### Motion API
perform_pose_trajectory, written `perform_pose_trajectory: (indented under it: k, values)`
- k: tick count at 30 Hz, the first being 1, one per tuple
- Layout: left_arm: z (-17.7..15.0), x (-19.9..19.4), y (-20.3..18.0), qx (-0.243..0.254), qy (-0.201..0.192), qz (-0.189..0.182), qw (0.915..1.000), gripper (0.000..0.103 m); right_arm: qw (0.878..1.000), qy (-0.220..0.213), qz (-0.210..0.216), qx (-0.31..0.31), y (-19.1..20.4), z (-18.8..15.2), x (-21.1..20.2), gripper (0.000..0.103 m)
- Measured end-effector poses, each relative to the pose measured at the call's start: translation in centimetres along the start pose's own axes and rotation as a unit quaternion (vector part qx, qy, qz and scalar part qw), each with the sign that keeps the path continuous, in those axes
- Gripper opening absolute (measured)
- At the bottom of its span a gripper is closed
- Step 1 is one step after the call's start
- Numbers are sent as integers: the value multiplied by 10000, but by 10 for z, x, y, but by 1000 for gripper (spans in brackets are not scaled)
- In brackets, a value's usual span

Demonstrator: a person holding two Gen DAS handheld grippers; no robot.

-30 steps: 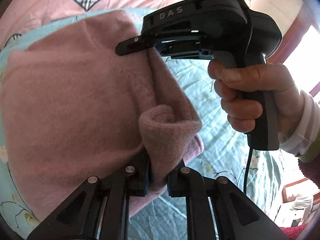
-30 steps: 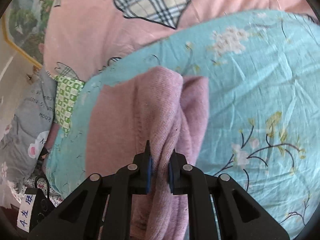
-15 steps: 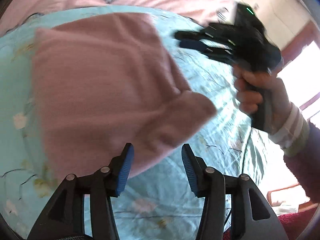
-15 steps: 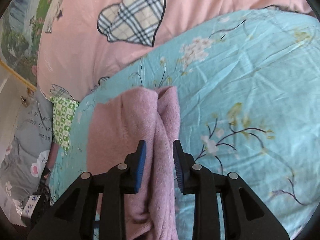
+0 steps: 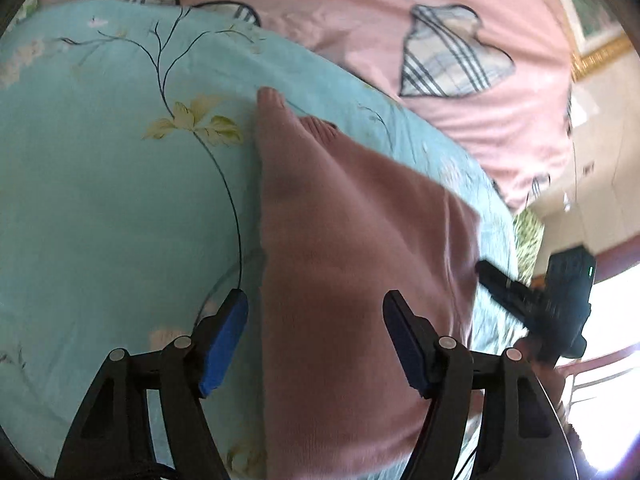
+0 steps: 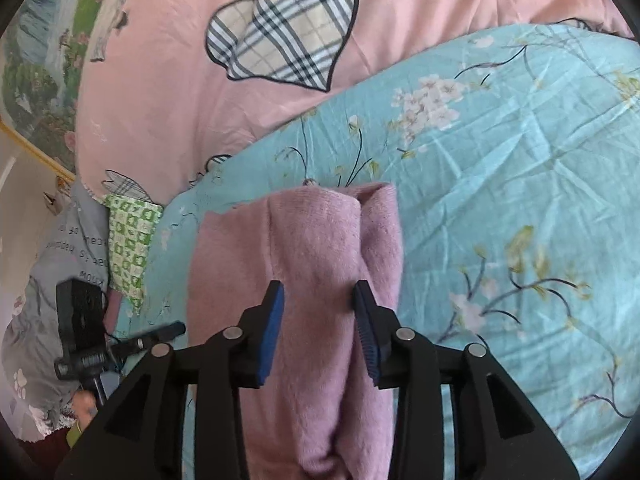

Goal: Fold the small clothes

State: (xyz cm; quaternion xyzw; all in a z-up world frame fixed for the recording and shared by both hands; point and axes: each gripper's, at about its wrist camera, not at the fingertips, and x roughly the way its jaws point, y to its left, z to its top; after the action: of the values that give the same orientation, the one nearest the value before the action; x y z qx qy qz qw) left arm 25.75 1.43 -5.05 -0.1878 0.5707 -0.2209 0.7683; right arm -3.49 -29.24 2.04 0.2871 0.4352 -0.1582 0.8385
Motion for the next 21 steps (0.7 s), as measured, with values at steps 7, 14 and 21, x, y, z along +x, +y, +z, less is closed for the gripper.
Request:
perform_pose_trajectory:
  k: [7,14,21]
  values:
    - [34,59,5,-329,126,9,9994,74,9997,170,-79,-126,3,4,26,29]
    - [54,34,-33,585,-665,197,9959,10,9935,-475,654,-796,37,18,-8,9]
    - [60,65,-15,548,-389,1268,9897,11,9995,123,-187,-233,-11,22,42,9]
